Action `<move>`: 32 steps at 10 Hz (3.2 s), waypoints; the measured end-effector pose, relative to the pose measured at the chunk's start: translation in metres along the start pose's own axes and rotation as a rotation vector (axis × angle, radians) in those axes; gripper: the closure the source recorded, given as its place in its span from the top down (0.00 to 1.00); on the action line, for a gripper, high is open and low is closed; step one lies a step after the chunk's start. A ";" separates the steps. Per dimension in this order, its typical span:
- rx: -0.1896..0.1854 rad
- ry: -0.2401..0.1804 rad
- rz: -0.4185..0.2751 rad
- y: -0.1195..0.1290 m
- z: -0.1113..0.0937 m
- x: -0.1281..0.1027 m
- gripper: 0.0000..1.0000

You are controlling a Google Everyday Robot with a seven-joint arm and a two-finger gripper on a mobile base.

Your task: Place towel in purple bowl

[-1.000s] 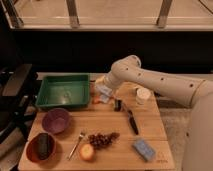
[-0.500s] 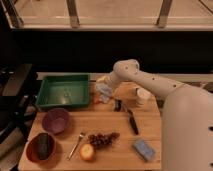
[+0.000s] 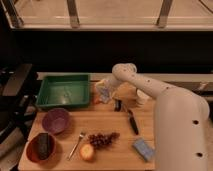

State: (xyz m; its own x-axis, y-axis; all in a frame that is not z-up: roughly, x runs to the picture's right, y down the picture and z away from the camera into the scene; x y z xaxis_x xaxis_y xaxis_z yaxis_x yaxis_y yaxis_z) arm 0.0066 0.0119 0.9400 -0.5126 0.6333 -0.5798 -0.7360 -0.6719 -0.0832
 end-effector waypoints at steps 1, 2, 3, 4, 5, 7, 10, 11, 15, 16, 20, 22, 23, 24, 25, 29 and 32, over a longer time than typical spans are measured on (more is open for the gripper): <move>-0.004 0.006 -0.003 0.000 0.003 0.001 0.56; -0.017 0.015 -0.007 0.002 0.007 0.004 0.43; -0.026 0.019 -0.011 0.005 0.008 0.006 0.33; -0.033 0.022 -0.014 0.007 0.008 0.008 0.26; -0.042 0.024 -0.020 0.008 0.005 0.011 0.15; -0.054 0.025 -0.045 0.010 -0.011 0.018 0.00; -0.089 0.026 -0.073 0.017 -0.040 0.029 0.00; -0.113 0.032 -0.098 0.027 -0.058 0.036 0.00; -0.205 0.116 -0.227 0.069 -0.127 0.082 0.00; -0.246 0.182 -0.278 0.084 -0.144 0.113 0.00; -0.286 0.297 -0.361 0.100 -0.158 0.165 0.00; -0.286 0.296 -0.361 0.100 -0.158 0.165 0.00; -0.286 0.297 -0.363 0.101 -0.158 0.166 0.00; -0.286 0.298 -0.364 0.101 -0.158 0.166 0.00; -0.283 0.308 -0.377 0.102 -0.156 0.169 0.00; -0.287 0.401 -0.471 0.134 -0.120 0.216 0.14; -0.285 0.489 -0.497 0.155 -0.073 0.261 0.44</move>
State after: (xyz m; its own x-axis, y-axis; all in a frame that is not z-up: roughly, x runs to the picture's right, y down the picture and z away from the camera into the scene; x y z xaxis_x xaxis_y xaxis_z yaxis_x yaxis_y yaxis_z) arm -0.2089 0.0451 0.7171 0.1537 0.6897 -0.7076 -0.6526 -0.4669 -0.5968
